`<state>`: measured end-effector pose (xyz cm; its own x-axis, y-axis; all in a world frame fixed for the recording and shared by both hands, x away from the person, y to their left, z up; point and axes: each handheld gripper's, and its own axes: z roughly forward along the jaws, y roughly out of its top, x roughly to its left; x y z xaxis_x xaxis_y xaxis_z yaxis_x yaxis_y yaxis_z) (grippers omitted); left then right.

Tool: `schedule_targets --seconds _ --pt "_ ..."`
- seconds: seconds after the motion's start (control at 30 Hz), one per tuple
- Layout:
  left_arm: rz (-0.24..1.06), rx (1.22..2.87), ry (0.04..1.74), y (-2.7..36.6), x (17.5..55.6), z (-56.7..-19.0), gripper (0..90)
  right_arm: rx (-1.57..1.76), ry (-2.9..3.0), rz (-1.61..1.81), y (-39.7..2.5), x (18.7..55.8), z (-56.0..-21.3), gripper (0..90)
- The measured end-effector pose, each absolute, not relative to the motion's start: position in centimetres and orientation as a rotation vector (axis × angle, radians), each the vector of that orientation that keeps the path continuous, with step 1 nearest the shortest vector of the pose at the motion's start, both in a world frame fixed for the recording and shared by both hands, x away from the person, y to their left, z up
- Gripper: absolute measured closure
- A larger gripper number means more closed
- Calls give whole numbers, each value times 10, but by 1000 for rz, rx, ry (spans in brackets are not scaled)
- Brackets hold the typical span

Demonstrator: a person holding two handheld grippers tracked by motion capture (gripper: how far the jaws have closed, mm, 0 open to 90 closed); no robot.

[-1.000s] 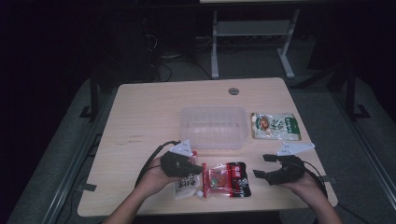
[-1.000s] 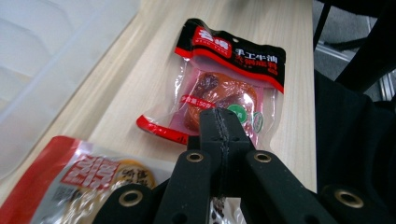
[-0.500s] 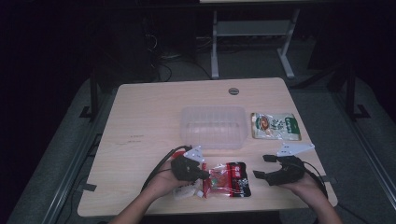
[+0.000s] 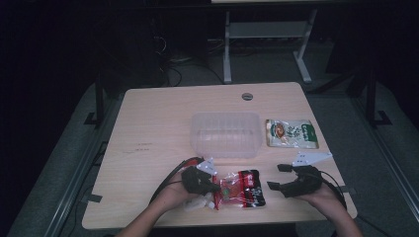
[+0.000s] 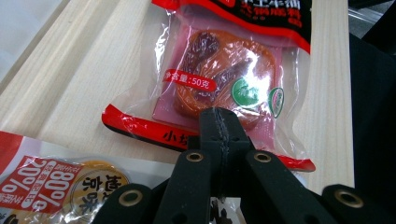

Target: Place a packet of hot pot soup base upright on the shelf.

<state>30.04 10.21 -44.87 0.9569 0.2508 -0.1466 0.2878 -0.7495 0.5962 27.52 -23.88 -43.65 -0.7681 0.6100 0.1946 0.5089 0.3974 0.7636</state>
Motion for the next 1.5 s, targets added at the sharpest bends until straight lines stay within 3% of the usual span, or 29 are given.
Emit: schedule_targets --seconds 0.87,1.5 --pt "-75 2492 405 103 300 -454 899 1000 2589 1372 -226 273 -437 171" --pt "-67 2483 418 102 299 -454 899 1078 2801 1333 -191 294 -464 173"
